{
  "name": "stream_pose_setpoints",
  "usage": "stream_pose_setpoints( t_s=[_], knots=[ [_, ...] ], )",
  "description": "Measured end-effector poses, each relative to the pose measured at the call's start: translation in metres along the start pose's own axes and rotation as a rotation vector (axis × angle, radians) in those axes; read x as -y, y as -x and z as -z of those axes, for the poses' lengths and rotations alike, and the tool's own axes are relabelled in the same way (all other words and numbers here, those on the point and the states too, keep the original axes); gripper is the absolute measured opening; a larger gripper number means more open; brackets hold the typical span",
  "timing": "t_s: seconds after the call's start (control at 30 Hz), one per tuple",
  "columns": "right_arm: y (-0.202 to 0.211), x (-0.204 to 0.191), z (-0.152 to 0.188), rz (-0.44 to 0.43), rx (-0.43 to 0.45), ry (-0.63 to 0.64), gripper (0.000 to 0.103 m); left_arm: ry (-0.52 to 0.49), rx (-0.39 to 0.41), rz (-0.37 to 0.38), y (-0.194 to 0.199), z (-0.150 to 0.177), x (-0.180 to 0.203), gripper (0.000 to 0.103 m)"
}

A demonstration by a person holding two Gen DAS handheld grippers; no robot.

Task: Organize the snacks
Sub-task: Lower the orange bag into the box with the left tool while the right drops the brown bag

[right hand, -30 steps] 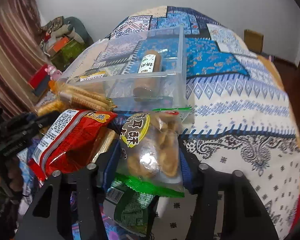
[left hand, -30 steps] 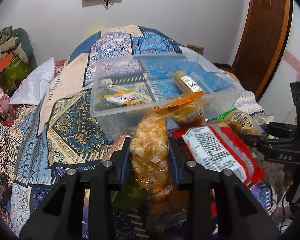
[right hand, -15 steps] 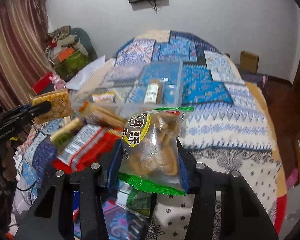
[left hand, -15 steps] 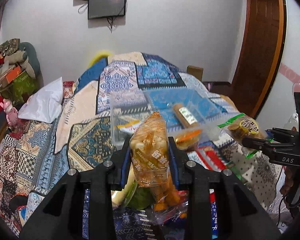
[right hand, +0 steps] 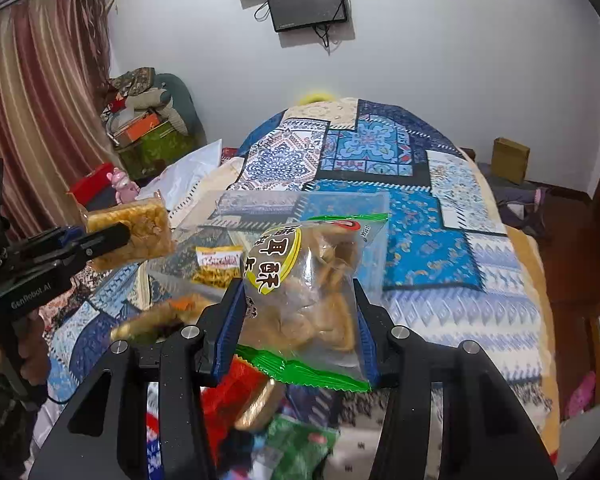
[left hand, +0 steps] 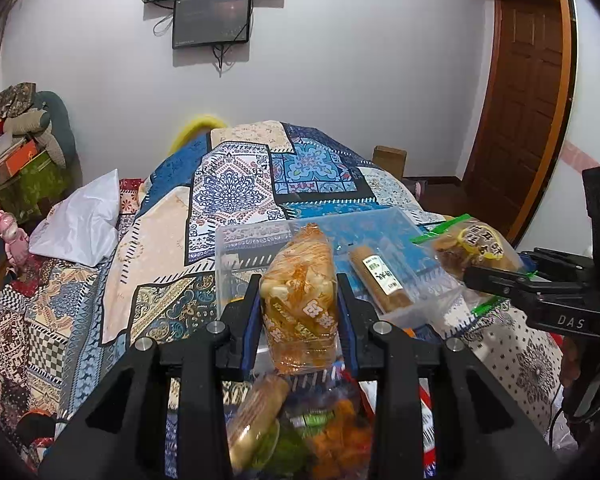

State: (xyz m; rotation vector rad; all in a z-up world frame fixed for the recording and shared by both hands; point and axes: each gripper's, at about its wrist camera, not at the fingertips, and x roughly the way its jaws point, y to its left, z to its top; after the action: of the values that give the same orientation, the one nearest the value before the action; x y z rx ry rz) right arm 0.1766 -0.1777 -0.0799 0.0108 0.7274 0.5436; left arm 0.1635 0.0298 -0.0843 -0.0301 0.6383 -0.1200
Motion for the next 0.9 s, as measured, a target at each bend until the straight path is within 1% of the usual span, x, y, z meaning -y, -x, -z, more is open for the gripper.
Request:
stream_pose_setpoints(
  t_s=[0.2,0.4,0.6,0.8,0.9],
  knots=[
    [-0.033,-0.007,-0.015,0.000,-0.035,0.041,0.046,0.011,-0.060,0.006,-0.033,-0.004,-0.006,0.033],
    [-0.062,-0.013,-0.018,-0.025,-0.086,0.061,0.046,0.001,-0.101,0.011,-0.058,-0.004,-0.008,0.033],
    [-0.090,-0.019,-0.019,-0.022,-0.139,0.093,0.046,-0.020,-0.161,0.028,-0.085,-0.003,-0.004,0.033],
    [-0.102,-0.020,-0.016,-0.018,-0.174,0.098,0.048,-0.016,-0.201,0.029,-0.098,0.000,0.000,0.034],
    [-0.100,-0.018,-0.013,-0.020,-0.169,0.083,0.049,-0.008,-0.185,0.012,-0.096,-0.001,0.000,0.034]
  ],
)
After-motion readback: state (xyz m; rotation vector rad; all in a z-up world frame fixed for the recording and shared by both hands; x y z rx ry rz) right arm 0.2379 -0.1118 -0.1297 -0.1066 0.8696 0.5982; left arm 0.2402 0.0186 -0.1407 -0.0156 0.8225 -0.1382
